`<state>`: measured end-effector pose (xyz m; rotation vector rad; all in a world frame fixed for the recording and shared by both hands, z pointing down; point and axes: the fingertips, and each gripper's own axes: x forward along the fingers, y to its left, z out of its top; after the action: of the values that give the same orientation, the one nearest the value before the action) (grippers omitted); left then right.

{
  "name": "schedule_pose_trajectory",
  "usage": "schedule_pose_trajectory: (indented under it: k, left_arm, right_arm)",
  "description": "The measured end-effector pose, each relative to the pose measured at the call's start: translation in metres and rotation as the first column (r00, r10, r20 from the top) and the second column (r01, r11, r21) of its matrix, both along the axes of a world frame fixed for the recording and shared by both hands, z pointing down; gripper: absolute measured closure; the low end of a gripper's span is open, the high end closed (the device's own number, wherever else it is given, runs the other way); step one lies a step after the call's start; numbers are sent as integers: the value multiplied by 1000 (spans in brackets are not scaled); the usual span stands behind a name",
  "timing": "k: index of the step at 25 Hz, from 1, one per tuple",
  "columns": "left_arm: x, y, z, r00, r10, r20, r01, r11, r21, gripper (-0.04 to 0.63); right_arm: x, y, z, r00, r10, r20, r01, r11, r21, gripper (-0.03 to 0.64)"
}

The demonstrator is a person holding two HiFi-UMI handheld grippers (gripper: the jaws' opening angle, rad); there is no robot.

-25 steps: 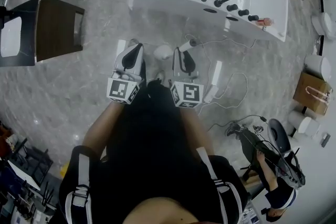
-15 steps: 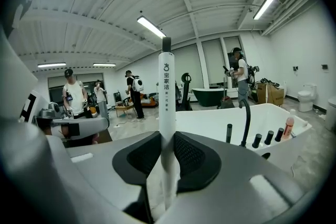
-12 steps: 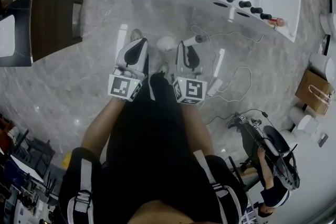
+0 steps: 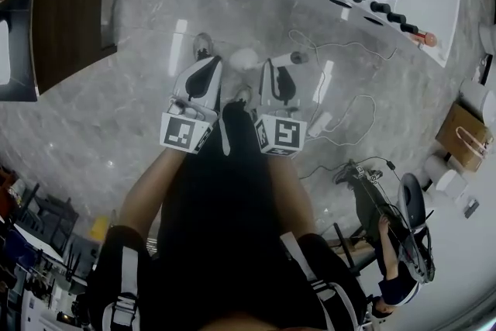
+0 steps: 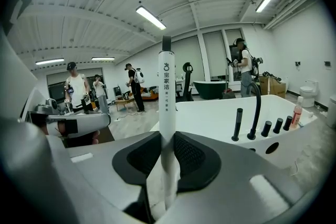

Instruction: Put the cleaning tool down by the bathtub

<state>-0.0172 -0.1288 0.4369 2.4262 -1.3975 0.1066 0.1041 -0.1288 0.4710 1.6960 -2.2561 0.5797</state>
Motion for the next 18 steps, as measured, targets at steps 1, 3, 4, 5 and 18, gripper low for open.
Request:
schedule_pose_trajectory:
  k: [1, 3, 4, 5, 18]
  left_arm:
    - [-2, -3, 5, 1000, -2, -1, 2, 1000, -2, 588]
    - [-7, -8, 15, 1000, -12, -4, 12, 1000, -6, 588]
    - [-10, -10, 20, 1000, -17, -6, 17, 1000, -9, 588]
    - [-13, -12, 25, 1000, -22, -8, 22, 1000, -11, 588]
    - [-25, -55, 76, 999, -38, -13, 37, 999, -36, 588]
  right_arm:
    - [-1, -2, 6, 1000, 1, -3, -1, 1000, -4, 535]
    - [-4, -7, 18, 1000, 2, -9, -2, 1000, -11, 535]
    - [-5, -9, 23, 1000, 2, -12, -2, 1000, -16, 535]
    - [-6, -11, 28, 1000, 3, -14, -3, 1000, -20, 535]
    - [-13, -52, 97, 999, 38, -33, -41, 997, -68, 535]
